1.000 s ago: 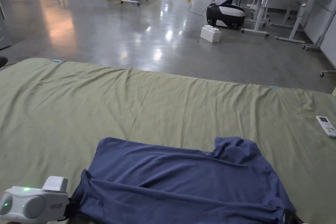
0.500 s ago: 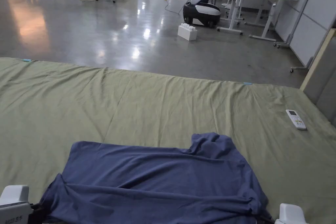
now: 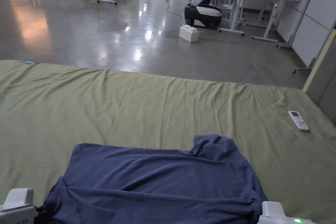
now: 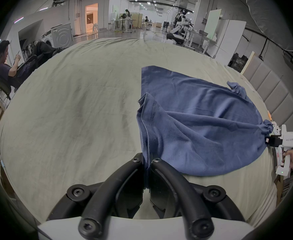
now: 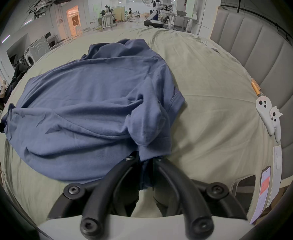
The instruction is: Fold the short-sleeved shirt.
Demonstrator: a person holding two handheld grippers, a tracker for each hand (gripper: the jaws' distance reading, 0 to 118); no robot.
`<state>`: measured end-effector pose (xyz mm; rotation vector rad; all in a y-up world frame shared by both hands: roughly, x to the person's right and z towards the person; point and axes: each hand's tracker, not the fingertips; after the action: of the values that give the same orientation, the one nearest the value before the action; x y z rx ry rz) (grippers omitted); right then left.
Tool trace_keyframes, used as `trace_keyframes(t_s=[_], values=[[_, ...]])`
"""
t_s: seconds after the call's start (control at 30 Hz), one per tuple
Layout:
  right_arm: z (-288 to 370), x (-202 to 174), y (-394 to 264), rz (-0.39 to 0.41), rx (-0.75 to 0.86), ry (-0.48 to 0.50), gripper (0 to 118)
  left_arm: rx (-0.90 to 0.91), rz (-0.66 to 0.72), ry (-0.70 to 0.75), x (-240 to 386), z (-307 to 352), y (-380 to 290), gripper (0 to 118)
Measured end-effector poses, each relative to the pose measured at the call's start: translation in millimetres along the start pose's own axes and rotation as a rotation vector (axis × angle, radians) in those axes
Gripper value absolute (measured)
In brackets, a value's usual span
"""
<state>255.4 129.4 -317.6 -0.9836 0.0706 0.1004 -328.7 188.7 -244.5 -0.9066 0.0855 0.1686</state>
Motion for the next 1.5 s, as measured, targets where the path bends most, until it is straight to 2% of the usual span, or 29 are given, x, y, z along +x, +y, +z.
trace_keyframes(t_s=[0.1, 0.27, 0.5, 0.8, 1.1, 1.37, 1.4, 1.43, 1.5], values=[[11, 0, 3, 0.012, 0.011, -0.009, 9, 0.021, 0.024, -0.012, -3, 7, 7, 6], [45, 0, 15, -0.018, 0.049, -0.016, 9, 0.077, 0.025, -0.043, -5, 31, 21, 6], [104, -8, 27, 0.034, 0.116, -0.012, 9, 0.128, 0.010, -0.059, -10, 70, 32, 6], [145, -16, -30, 0.059, 0.074, -0.025, 9, 0.115, 0.039, -0.063, -41, 108, -23, 6], [117, -33, -130, 0.023, -0.075, -0.036, 9, -0.032, -0.009, -0.005, -50, 81, -107, 6], [101, -40, -143, 0.033, -0.056, -0.072, 9, -0.059, -0.039, 0.042, -50, 42, -127, 6], [102, -41, -143, 0.034, -0.048, -0.077, 10, -0.053, -0.040, 0.045, -50, 43, -127, 6], [104, -43, -142, 0.038, -0.049, -0.081, 16, -0.050, -0.042, 0.046, -51, 46, -126, 7], [112, -47, -139, 0.055, -0.032, -0.123, 44, -0.051, -0.044, 0.057, -49, 49, -122, 17]])
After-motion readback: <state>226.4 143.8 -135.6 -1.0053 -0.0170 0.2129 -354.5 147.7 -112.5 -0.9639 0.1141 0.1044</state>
